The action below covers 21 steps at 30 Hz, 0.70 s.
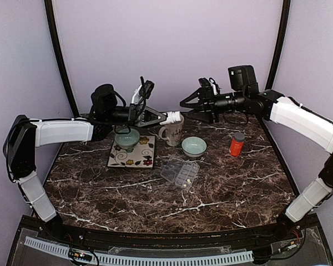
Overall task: Sort the pills into containers
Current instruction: Unscrew the lid of the pill bottle.
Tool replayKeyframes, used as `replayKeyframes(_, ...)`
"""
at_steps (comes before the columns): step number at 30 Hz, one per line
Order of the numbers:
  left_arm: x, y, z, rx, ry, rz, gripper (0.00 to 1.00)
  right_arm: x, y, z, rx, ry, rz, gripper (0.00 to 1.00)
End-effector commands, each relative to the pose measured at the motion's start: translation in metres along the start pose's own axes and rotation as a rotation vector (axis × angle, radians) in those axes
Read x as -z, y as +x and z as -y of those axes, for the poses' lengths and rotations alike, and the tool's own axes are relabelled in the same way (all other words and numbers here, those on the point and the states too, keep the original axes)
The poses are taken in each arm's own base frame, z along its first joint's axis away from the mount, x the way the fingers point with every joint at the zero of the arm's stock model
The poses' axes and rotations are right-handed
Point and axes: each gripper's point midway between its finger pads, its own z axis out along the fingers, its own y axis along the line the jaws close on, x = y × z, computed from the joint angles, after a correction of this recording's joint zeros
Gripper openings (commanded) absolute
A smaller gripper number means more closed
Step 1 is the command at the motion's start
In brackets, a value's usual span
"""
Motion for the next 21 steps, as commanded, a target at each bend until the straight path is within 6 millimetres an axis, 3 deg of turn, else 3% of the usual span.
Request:
replayKeyframes(1, 0.002, -0.016, 0.01, -0.087, -0.002, 0.015, 0.0, -0.004, 0.007, -0.004, -0.032, -0.026, -0.024, 0.58)
replayKeyframes(21, -0.001, -0.014, -0.003, -0.084, -0.026, 0.005, 0.0, -0.013, 0.023, -0.019, -0.055, -0.101, -0.078, 0.55)
